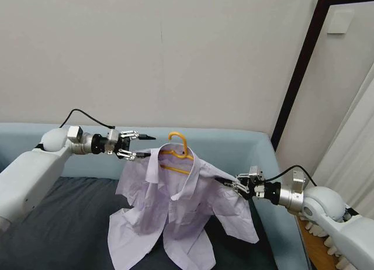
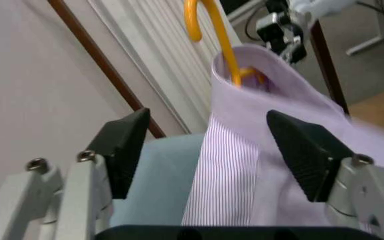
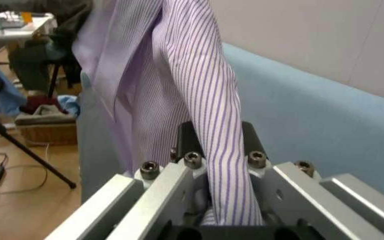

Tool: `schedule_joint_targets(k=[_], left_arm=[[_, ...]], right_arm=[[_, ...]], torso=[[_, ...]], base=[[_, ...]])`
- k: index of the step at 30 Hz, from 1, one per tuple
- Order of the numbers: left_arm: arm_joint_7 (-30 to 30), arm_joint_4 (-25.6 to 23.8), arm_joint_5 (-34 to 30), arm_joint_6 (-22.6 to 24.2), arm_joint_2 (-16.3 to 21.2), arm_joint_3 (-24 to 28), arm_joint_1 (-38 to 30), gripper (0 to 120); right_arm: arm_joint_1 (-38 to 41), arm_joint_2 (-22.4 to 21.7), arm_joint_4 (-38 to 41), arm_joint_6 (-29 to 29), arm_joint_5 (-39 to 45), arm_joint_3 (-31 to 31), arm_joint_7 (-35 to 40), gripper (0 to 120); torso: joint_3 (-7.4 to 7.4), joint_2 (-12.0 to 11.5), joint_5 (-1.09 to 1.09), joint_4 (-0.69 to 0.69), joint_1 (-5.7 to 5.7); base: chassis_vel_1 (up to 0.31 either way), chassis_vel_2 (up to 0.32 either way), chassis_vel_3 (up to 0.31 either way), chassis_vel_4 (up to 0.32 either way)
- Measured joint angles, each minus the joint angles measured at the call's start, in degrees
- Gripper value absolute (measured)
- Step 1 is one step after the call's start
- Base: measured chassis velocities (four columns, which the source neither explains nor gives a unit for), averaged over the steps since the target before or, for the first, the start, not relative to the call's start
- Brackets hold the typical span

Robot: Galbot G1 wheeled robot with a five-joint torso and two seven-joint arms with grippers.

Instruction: Pick up the clothes from the sofa and hang them on the clothes hanger.

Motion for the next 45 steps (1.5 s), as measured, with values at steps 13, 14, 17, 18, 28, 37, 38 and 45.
schedule_joint_targets(k=[13, 14, 17, 18, 28, 37, 38, 45], left_arm=[[-23.69, -17.15, -8.23, -0.77, 2.31, -9.55, 21.65, 100], [-26.04, -18.7, -8.13, -0.95, 1.82, -9.94, 23.51, 100], [-26.84, -18.66, -6.17, -1.8, 0.64, -10.34, 25.55, 100], [-26.72, -18.06, -5.26, -2.28, 0.46, -10.46, 26.24, 100], [-27.53, -17.54, -5.44, -2.85, 1.83, -12.74, 29.35, 100], [-46.68, -25.98, -3.68, 1.55, 0.84, -16.05, 38.45, 100], [-46.68, -25.98, -3.68, 1.55, 0.84, -16.05, 38.45, 100], [-71.21, -39.08, 0.05, 6.02, -3.24, -14.1, 44.69, 100]], right_arm=[[1.0, -2.47, 8.63, -3.23, 7.0, 0.99, 10.73, 0], [0.73, -2.42, 8.64, -3.21, 6.52, 0.96, 10.85, 0], [-0.88, -1.23, 7.05, -2.49, 3.29, 0.27, 9.92, 0], [-1.63, -0.58, 6.29, -2.18, 2.19, -0.09, 9.7, 0], [-1.05, 1.47, 5.7, -0.57, 0.66, 0.55, 11.79, 0], [0.44, 0.87, 9.19, 1.48, 4.63, 1.79, 17.85, 0], [0.44, 0.87, 9.19, 1.48, 4.63, 1.79, 17.85, 0], [0.56, 1.21, 11.58, 3.47, 5.28, 1.95, 18.59, 0]], torso=[[-0.01, 0.0, -0.02, -0.01, 0.0], [-0.01, 0.0, -0.01, 0.0, 0.0], [-0.01, 0.0, -0.01, -0.01, 0.0], [0.0, 0.0, 0.01, -0.02, 0.0], [0.0, -0.01, 0.0, 0.0, 0.0], [0.0, 0.0, -0.01, 0.01, 0.0], [0.0, 0.0, -0.01, 0.01, 0.0], [0.0, 0.0, 0.01, -0.02, 0.0]], base=[[0.0, 0.0, 0.0, 0.0], [0.0, 0.0, 0.0, 0.0], [0.0, 0.0, 0.0, 0.0], [0.0, 0.0, 0.0, 0.0], [0.0, 0.0, 0.0, 0.0], [0.0, 0.0, 0.0, 0.0], [0.0, 0.0, 0.0, 0.0], [0.0, 0.0, 0.0, 0.0]])
